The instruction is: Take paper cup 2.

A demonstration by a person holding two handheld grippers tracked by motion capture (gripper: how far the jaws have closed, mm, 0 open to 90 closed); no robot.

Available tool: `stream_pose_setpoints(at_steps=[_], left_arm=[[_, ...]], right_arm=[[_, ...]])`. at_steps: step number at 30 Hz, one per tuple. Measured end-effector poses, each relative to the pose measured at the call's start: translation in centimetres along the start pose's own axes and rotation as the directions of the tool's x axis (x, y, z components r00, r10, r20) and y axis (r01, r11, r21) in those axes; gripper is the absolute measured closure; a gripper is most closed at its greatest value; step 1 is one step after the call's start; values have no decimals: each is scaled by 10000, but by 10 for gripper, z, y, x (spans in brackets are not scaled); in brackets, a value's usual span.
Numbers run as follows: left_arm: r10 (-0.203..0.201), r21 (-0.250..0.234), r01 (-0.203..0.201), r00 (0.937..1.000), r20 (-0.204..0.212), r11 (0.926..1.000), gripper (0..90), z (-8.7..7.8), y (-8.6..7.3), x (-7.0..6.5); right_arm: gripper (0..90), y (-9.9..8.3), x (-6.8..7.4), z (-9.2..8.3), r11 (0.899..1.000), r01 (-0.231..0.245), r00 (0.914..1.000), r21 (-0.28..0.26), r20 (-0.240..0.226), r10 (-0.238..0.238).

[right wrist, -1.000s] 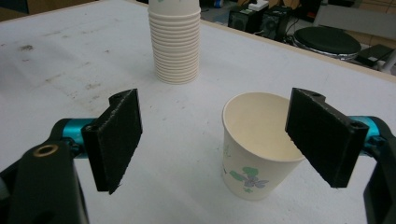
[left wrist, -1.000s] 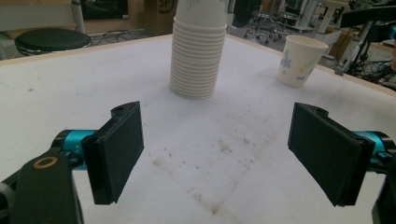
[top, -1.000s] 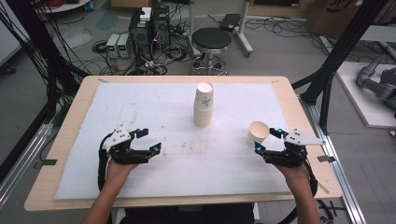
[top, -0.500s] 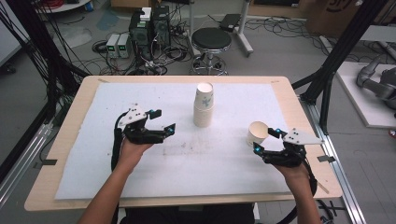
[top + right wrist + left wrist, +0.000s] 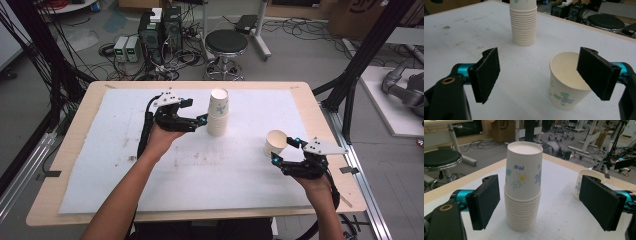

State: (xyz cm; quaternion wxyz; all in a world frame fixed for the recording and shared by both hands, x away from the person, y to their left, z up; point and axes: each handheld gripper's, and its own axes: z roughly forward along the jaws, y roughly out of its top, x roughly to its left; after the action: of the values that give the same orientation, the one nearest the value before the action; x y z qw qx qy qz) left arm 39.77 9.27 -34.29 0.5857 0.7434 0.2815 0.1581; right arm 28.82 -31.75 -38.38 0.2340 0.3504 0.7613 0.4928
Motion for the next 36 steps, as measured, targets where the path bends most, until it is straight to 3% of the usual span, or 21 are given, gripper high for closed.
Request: stream_pose_setpoints(at_steps=[13, 17, 31, 36], left_arm=[[76, 521, -73, 10000, -51, 9986, 169, 44, 28, 5], [249, 909, -232, 9995, -171, 9956, 169, 58, 33, 7], [146, 1646, -75, 9990, -418, 9863, 184, 92, 38, 19], [96, 1754, -43, 9995, -294, 9845, 258, 95, 36, 20]], right_arm=[[193, 2, 2, 2, 10000, -18, 9999, 13, -159, 18], [193, 2, 4, 3, 10000, -9, 9998, 15, -221, 9], [193, 1, 2, 3, 10000, -76, 9997, -20, -248, 76], [193, 1, 1, 3, 10000, -71, 9997, -20, -245, 70]])
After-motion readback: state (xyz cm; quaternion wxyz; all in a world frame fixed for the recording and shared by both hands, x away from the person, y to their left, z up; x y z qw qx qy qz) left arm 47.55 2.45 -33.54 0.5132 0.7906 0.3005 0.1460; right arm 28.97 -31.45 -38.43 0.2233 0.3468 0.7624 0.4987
